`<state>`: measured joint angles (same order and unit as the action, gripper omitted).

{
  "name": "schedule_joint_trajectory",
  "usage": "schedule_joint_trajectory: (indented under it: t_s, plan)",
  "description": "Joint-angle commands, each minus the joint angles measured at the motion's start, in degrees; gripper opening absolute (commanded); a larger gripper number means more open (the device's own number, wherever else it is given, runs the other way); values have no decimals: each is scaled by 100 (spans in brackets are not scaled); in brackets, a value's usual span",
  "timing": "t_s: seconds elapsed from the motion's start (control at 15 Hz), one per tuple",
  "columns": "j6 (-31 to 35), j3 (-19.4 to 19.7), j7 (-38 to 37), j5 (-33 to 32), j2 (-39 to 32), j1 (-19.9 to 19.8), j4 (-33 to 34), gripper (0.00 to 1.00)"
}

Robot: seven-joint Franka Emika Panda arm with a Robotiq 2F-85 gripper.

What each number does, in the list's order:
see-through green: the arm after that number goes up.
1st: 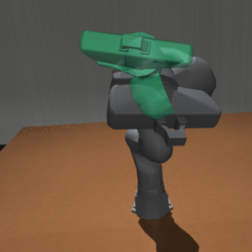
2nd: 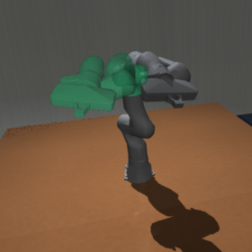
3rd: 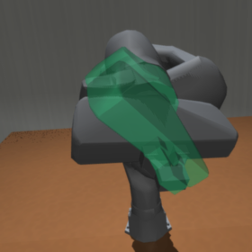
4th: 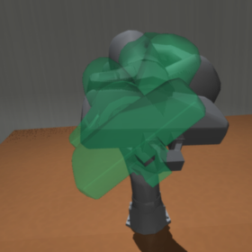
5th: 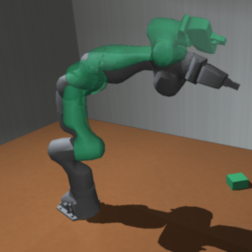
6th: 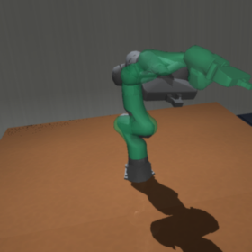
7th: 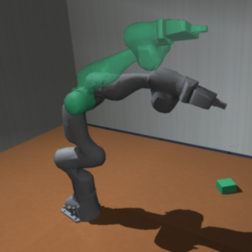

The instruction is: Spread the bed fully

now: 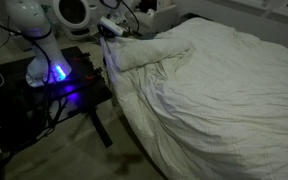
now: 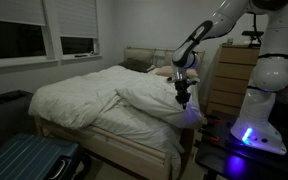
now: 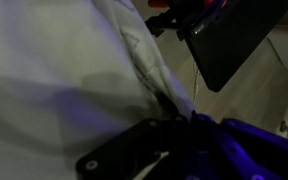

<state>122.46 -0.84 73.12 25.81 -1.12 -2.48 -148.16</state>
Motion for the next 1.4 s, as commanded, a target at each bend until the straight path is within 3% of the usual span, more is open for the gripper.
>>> schedule_joint_trajectory:
  t_s: [0.0, 0.07, 0.47, 0.73, 0.8, 1.33]
  plan:
    - [154, -155, 47, -41, 427, 281, -392, 1]
    - [321, -166, 23, -55, 435, 323, -434, 23]
    - [665, 118, -133, 124, 438, 156, -207, 67]
    - [1440, 443, 227, 668, 485, 33, 33, 95]
    - [1695, 520, 324, 820, 426, 11, 108, 100]
    - [3895, 721, 1267, 3054, -639, -56, 881, 100]
